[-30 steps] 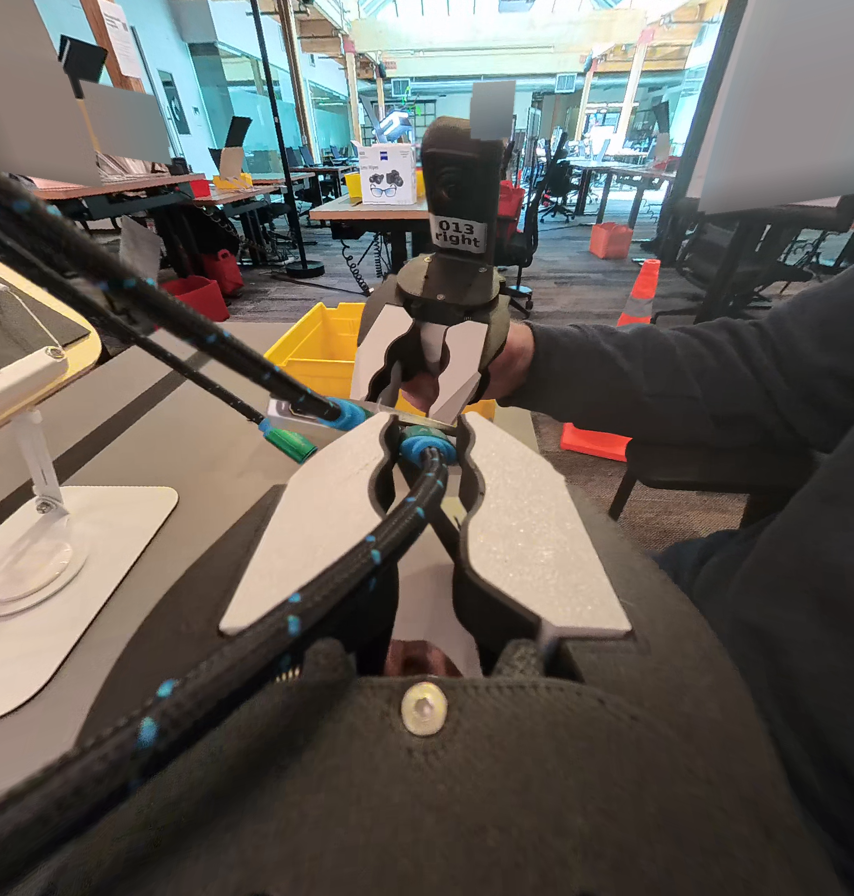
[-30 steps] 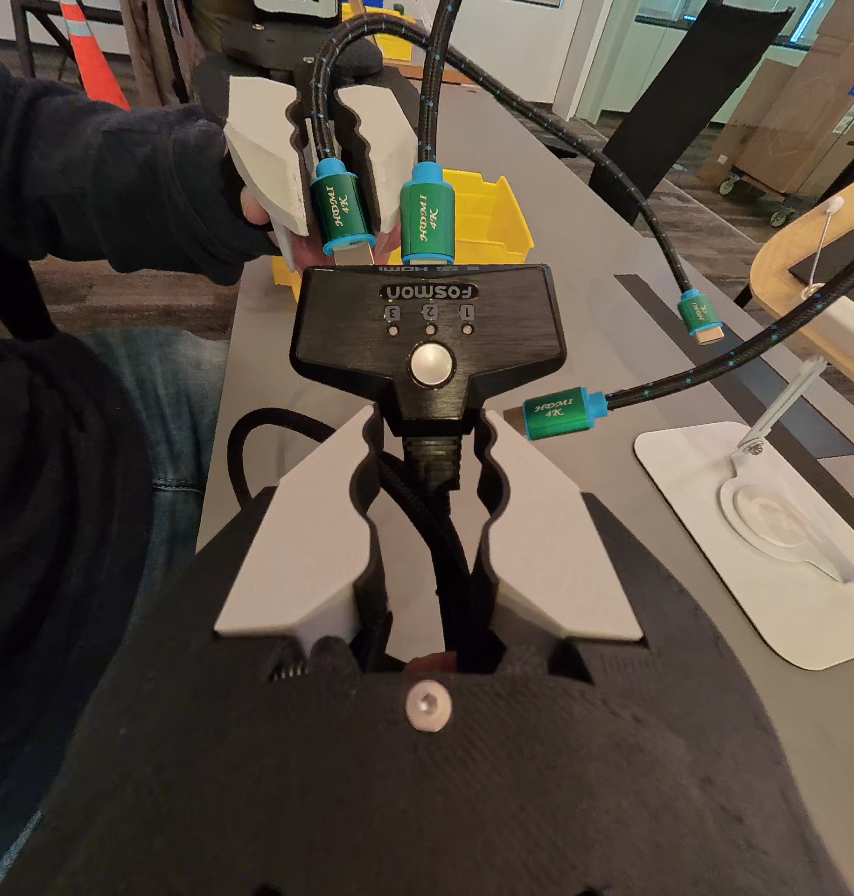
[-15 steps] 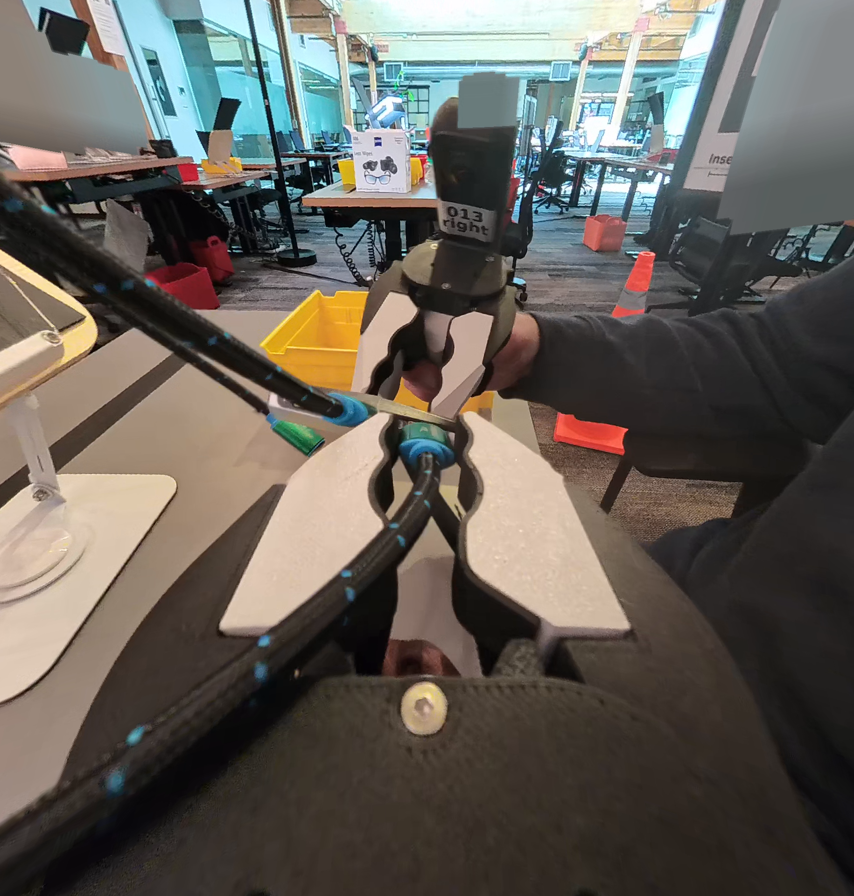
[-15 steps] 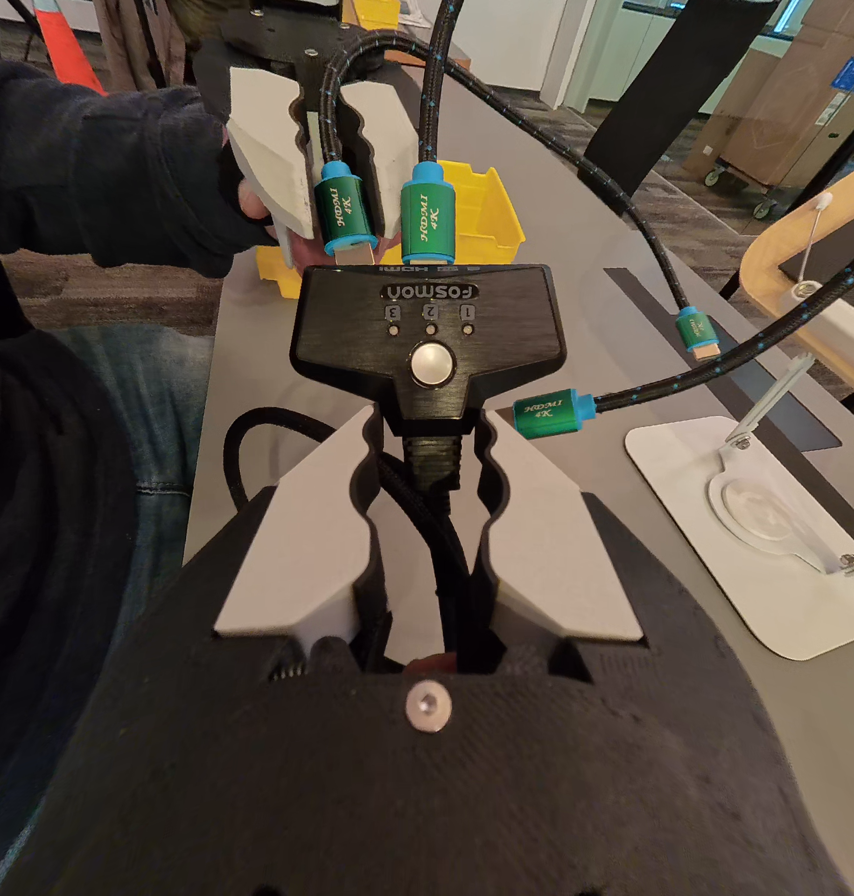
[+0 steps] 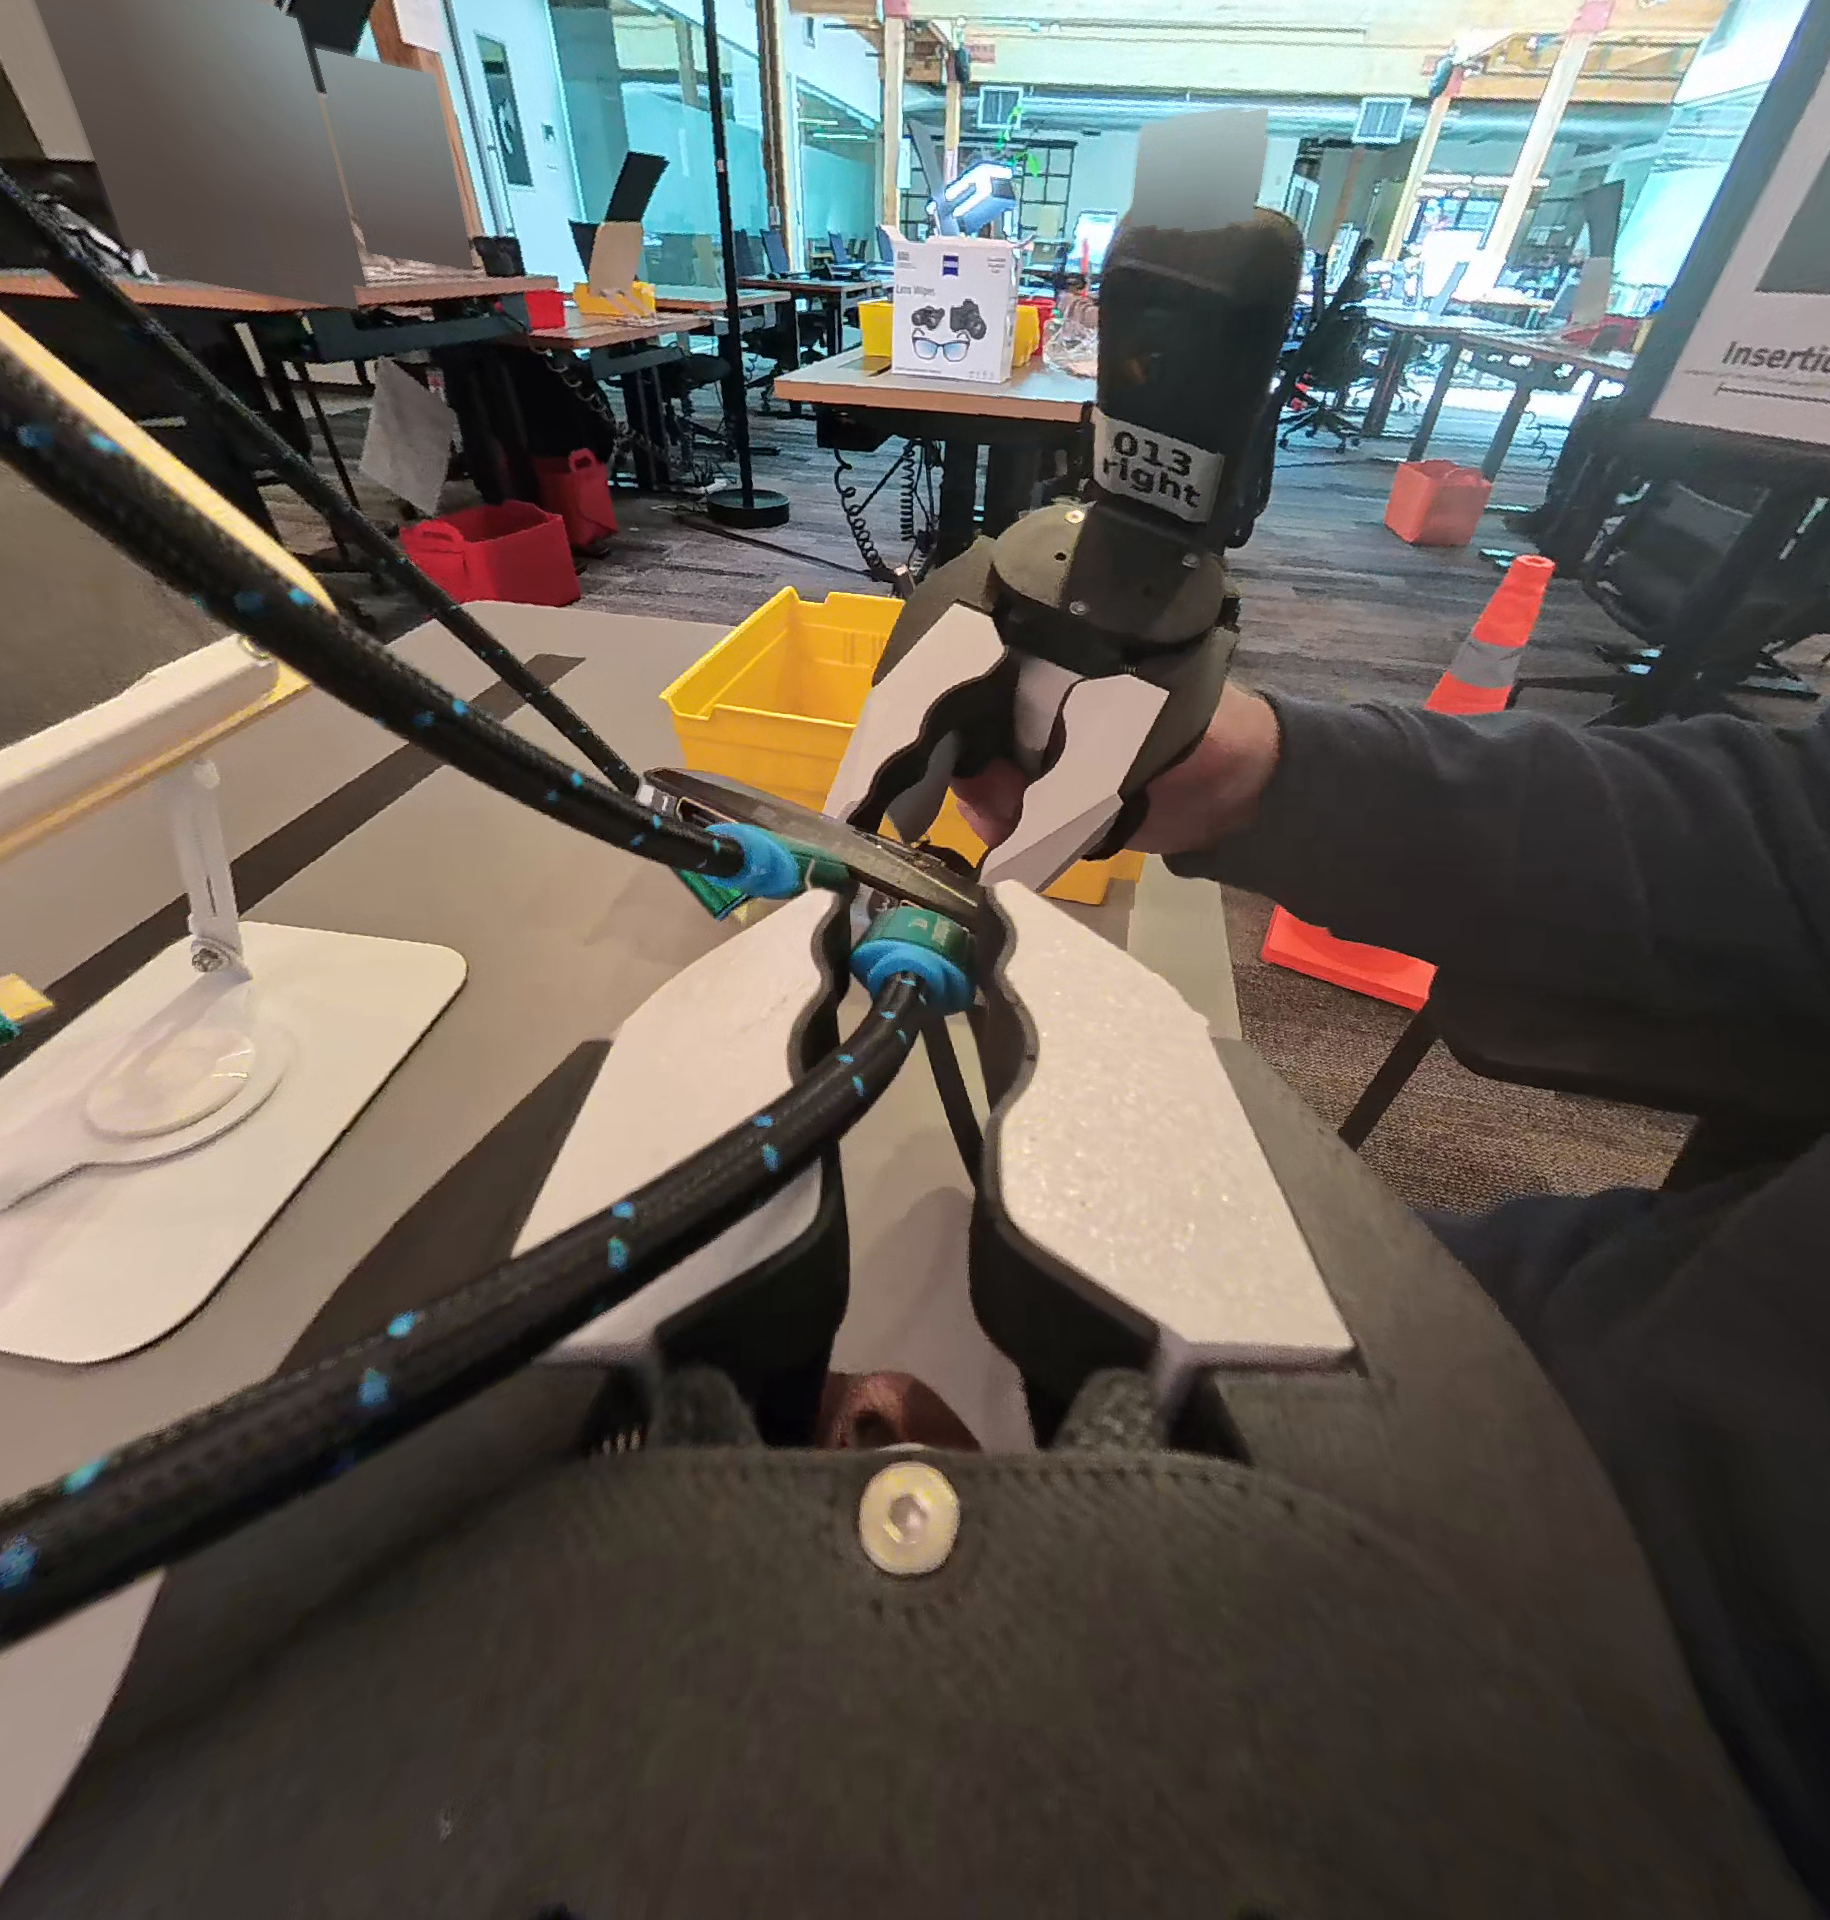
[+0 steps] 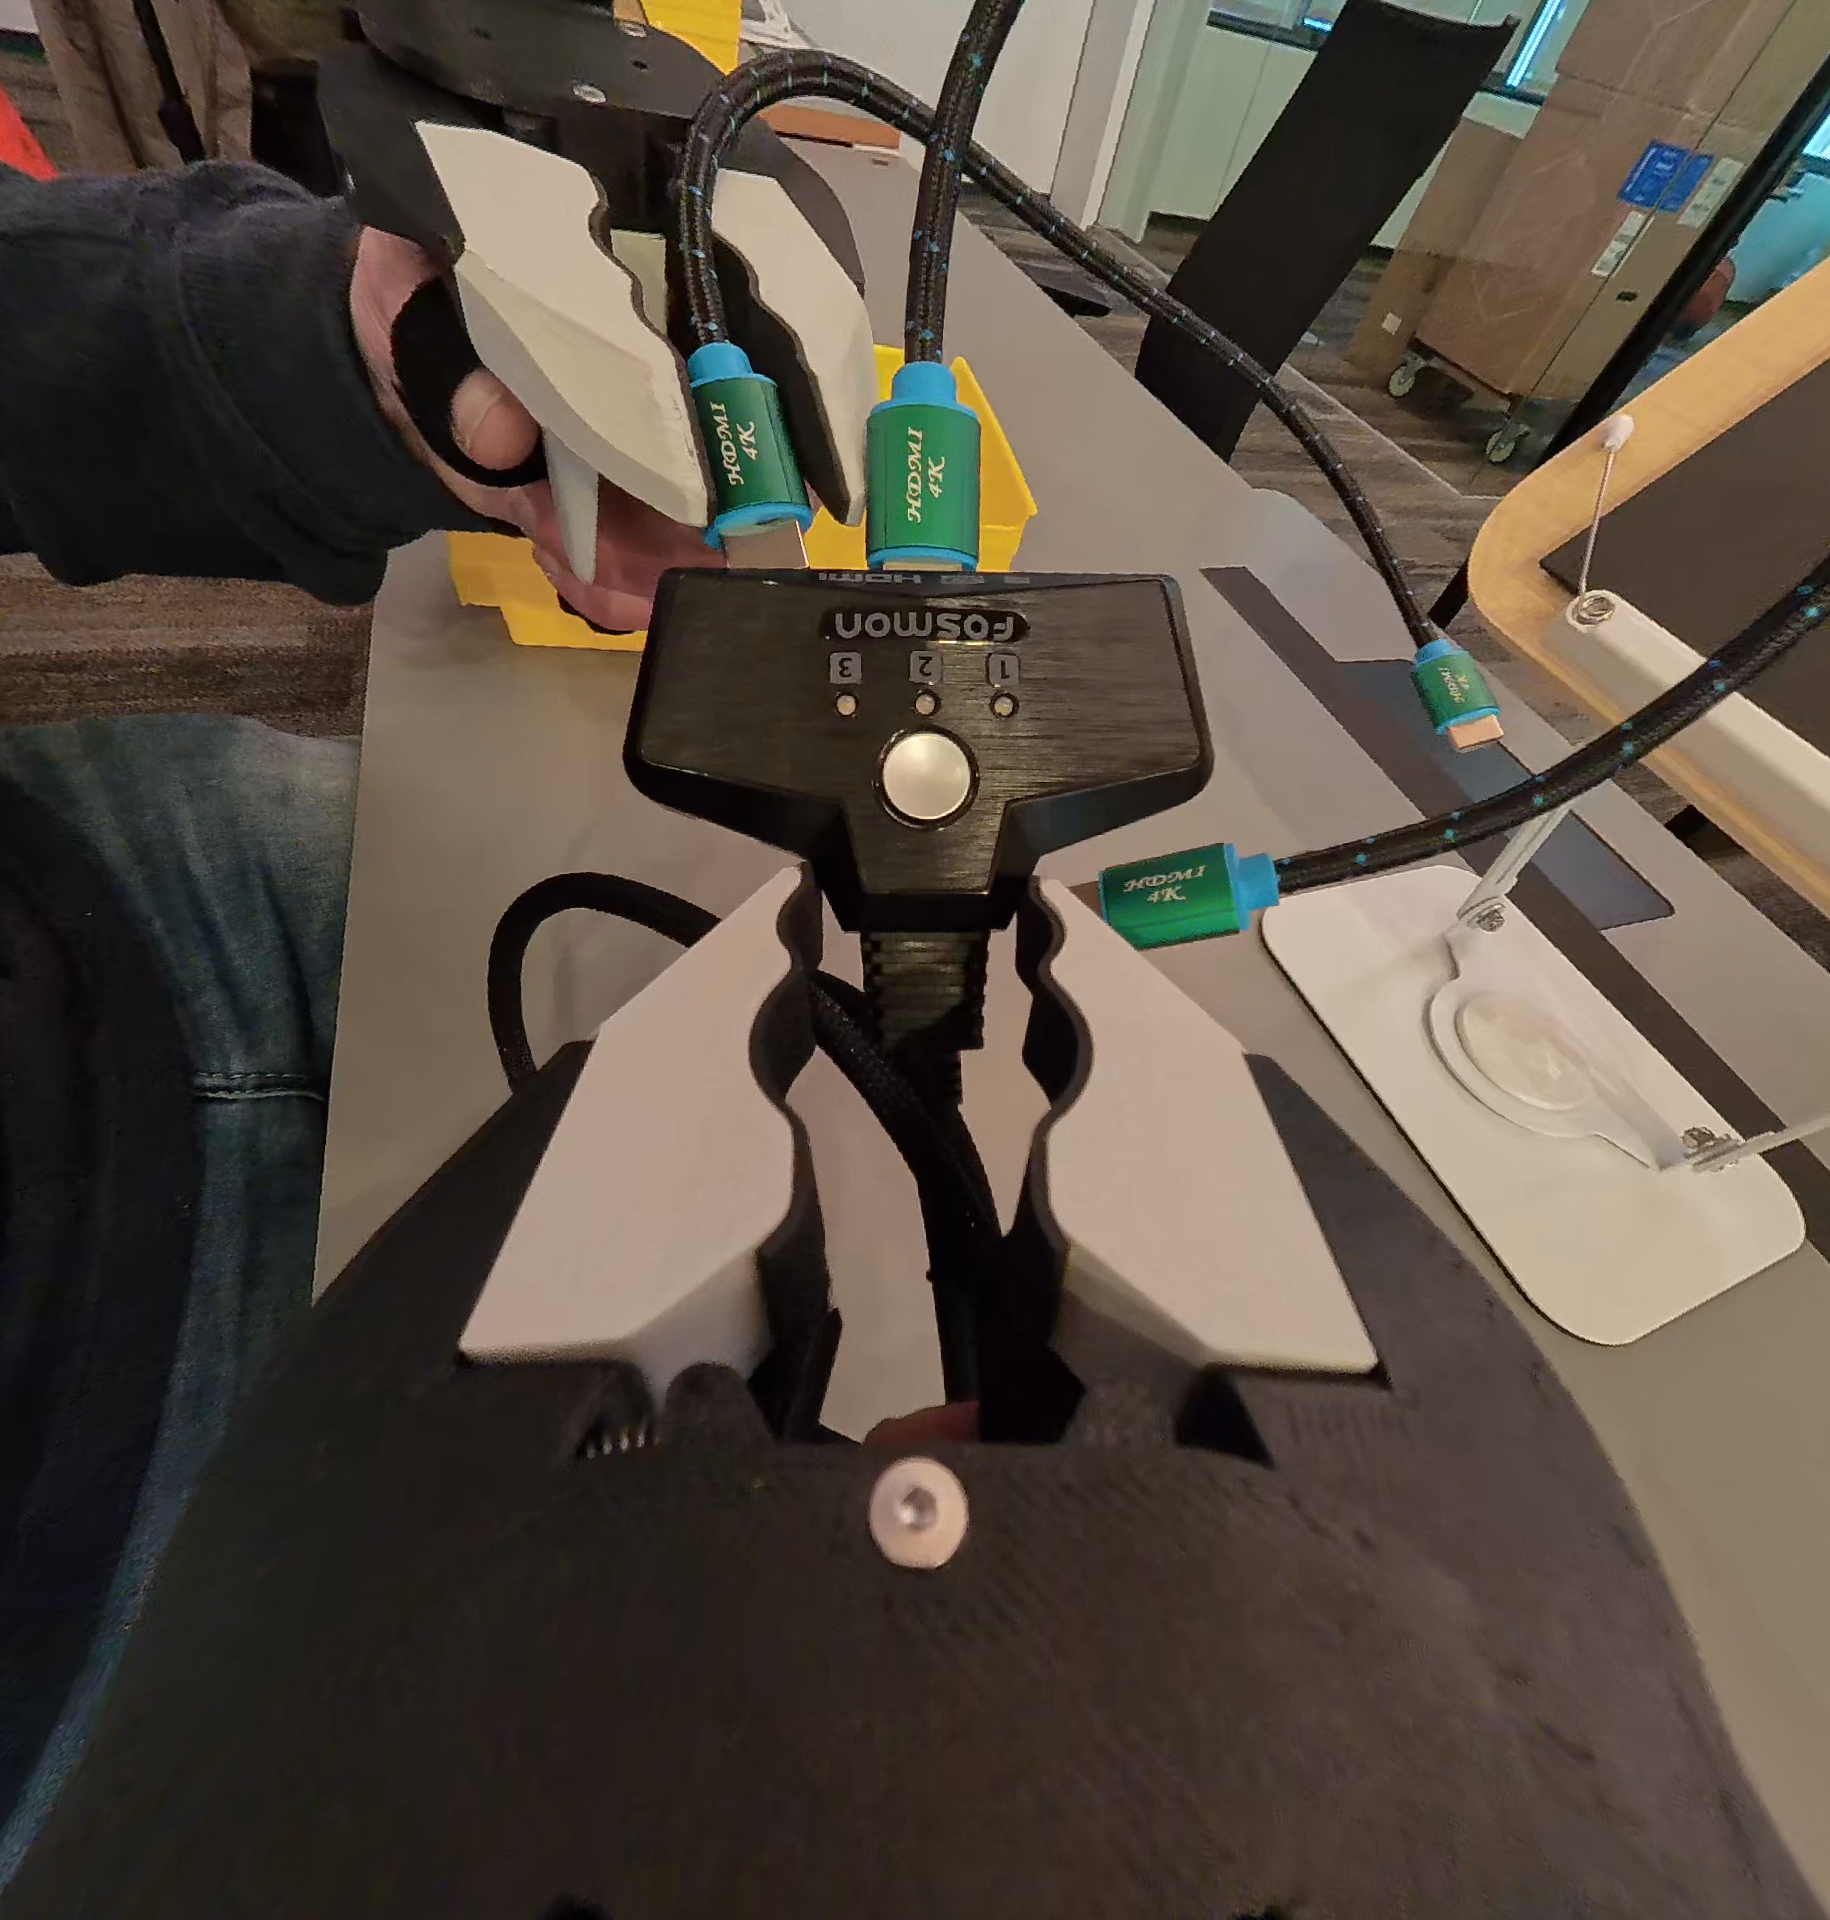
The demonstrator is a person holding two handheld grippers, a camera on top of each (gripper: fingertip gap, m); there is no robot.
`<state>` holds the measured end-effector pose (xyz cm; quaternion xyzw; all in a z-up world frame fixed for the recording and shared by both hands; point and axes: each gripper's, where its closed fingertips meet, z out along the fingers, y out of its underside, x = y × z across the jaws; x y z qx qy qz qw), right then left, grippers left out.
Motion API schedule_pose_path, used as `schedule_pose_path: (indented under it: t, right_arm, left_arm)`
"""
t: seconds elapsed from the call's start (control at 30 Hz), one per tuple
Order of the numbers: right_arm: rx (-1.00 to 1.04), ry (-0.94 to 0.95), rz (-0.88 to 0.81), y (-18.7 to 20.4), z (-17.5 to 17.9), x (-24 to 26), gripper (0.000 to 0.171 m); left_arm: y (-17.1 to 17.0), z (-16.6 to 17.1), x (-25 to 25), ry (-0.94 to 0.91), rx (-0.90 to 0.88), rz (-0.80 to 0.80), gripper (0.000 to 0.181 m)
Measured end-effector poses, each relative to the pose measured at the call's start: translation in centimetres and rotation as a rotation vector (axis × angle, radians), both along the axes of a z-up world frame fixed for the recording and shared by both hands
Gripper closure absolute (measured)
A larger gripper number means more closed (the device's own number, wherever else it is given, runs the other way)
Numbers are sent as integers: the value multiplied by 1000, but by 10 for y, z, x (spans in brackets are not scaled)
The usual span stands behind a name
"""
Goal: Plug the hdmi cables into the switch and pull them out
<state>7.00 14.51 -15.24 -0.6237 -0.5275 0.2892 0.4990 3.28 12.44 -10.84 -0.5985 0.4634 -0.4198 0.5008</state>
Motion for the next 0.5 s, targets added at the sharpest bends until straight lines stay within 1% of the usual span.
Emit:
schedule_pose_path:
  t: [0.33, 0.5]
  right_arm:
    - [-5, 31, -33, 4, 4, 0, 135]
    - [-9, 52, -31, 4, 6, 0, 135]
  left_arm:
    - [13, 4, -4, 19, 29, 123, 151]
    - [13, 7, -4, -5, 18, 128, 154]
